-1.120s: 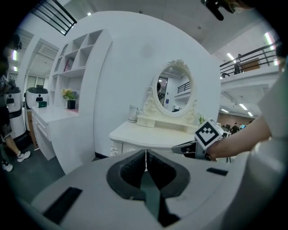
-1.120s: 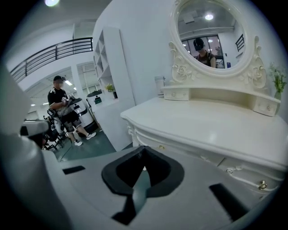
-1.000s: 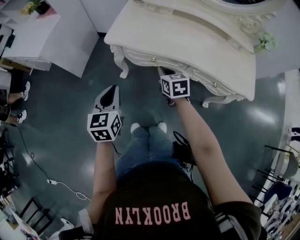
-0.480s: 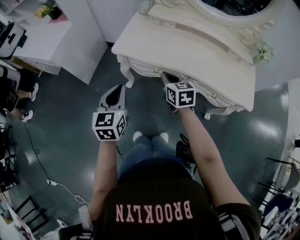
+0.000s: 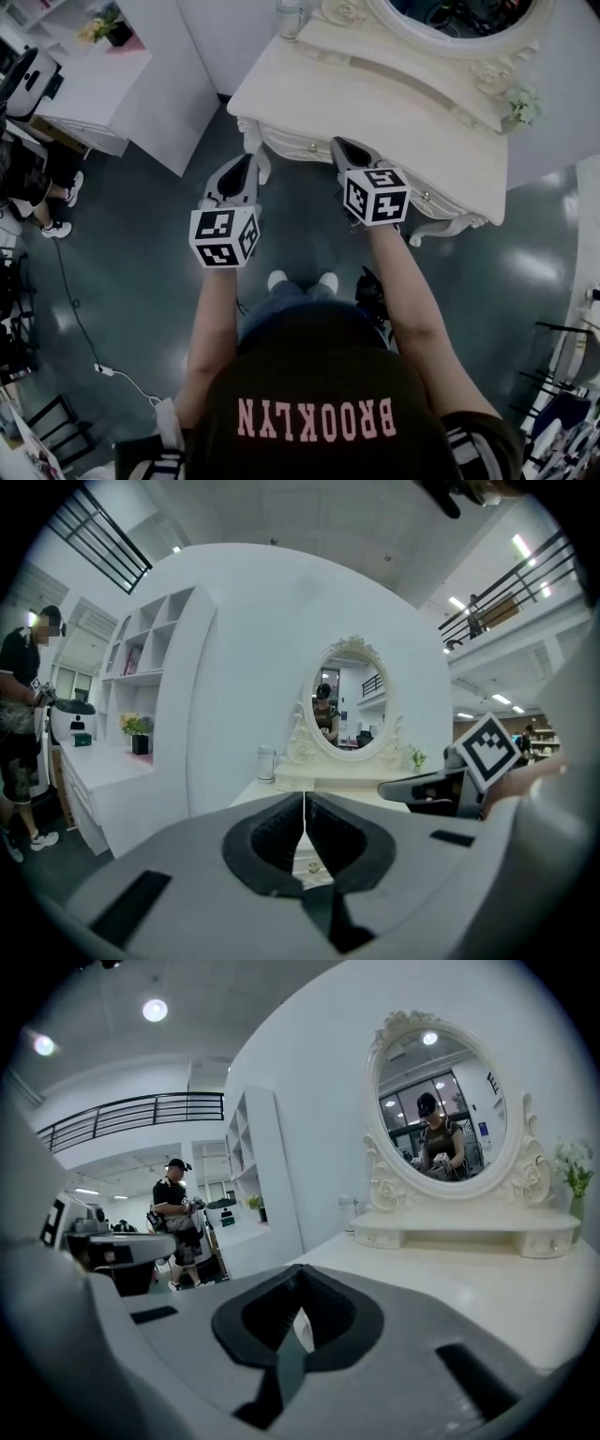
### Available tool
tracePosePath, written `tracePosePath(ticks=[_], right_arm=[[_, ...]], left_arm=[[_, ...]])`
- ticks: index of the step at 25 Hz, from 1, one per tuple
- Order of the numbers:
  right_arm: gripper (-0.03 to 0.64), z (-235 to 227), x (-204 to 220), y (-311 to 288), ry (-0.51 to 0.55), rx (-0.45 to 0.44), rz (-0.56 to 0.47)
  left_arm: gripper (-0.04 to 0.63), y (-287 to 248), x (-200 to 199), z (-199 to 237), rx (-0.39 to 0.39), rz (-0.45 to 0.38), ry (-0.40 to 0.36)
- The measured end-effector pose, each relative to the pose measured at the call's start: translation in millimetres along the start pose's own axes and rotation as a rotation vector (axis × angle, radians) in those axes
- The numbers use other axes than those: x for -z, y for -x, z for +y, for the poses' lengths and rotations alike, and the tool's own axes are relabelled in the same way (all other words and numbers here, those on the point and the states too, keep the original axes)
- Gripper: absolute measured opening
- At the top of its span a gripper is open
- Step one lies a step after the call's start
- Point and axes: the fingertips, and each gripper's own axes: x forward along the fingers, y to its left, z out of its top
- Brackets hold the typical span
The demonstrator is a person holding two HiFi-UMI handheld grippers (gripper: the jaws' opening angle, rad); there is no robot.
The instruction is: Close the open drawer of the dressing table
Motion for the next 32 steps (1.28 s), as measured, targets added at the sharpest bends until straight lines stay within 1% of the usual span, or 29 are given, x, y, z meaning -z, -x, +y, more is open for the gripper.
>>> tracePosePath(ticks=[5, 9, 13, 17, 22, 24, 29, 32], right_arm=[[-0.003, -5.0, -25.8, 20.9, 0.056, 0.029, -0.064], [-0.003, -13.7, -44.0, 43.8, 0.045, 0.073, -0.123], [-0.003, -7.9, -60.9, 57.6, 0.050, 0.072, -0.184], [-0.003, -1.8, -72.9, 67.7, 0.053, 0.069, -0.229], [-0.003, 4.1, -89.8, 84.0, 0.036, 0.065, -0.281], [-0.003, 6.1, -96.5, 89.0, 0.048, 0.065, -0.294], [-0.003, 10.3, -111.2, 101.2, 0.059, 0.061, -0.334], [-0.003, 11.3, -117.2, 107.5, 0.095, 0.079, -0.351]], left_arm=[[0.006, -3.0, -25.3, 0.0, 0.003, -0.063, -0.015], [0.006, -5.1, -45.0, -7.6, 0.018, -0.101, -0.055], [0.006, -9.0, -58.9, -12.7, 0.045, -0.130, -0.093], [0.006, -12.2, -70.1, -17.2, 0.067, -0.156, -0.083], [0.006, -0.3, -101.0, -17.0, 0.057, -0.274, -0.066], [0.006, 3.4, -110.2, -16.0, 0.054, -0.302, -0.060], [0.006, 11.3, -120.6, -14.4, 0.058, -0.323, -0.071], [0.006, 14.6, -120.8, -12.8, 0.047, -0.309, -0.113]])
